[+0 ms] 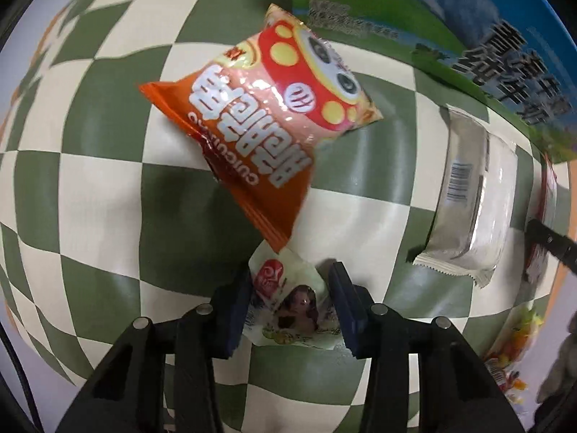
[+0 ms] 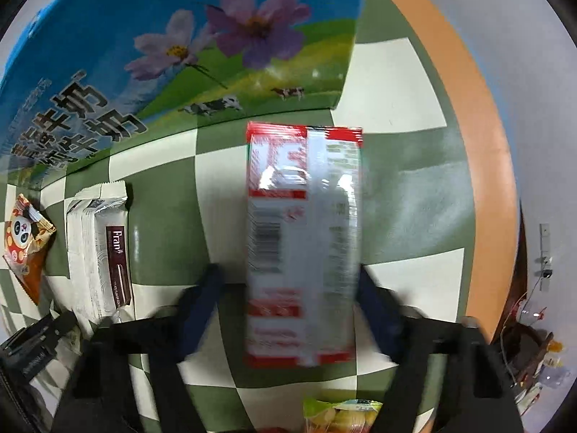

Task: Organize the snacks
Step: 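Grasp the red-and-white bar packet with the right tool while the left tool grasps the white packet, then carry both packets into the box and open both tools to release them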

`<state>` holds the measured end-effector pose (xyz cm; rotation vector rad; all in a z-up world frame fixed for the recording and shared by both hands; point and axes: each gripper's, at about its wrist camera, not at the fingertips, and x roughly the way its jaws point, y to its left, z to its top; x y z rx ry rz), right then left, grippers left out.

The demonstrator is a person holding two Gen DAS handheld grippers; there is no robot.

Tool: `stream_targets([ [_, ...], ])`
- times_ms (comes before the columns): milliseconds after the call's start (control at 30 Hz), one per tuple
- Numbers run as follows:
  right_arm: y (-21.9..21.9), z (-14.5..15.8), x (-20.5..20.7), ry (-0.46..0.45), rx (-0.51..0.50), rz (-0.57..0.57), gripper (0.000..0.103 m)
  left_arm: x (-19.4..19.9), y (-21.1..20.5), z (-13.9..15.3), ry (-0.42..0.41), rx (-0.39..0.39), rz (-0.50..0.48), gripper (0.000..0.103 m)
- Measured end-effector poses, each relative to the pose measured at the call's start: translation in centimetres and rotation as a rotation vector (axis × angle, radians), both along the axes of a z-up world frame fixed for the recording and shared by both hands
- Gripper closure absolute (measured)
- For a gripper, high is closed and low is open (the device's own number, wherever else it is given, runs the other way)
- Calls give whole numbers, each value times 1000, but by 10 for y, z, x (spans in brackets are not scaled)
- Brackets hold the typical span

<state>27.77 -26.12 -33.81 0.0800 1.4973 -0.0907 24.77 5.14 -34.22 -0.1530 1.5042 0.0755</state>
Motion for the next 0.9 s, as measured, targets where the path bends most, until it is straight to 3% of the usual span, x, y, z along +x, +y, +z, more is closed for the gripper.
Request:
stream_targets([
  [267,15,20,-25,-36,53,33,58,-29,-12,26,-44,-61,15,63],
  [500,33,75,-57,-106,184,62,58,-30,-40,106,-174,-188,-33,63],
  [633,36,128,-47,-196,256,85,58,11,-54,160,-254,-252,-88,63],
  [733,27,168,-8,-257,287,97,58,51,-55,192,-300,-261,-126,63],
  [900,19,189,56,-329,211,102,58,126,-57,208,-317,-211,-161,63],
])
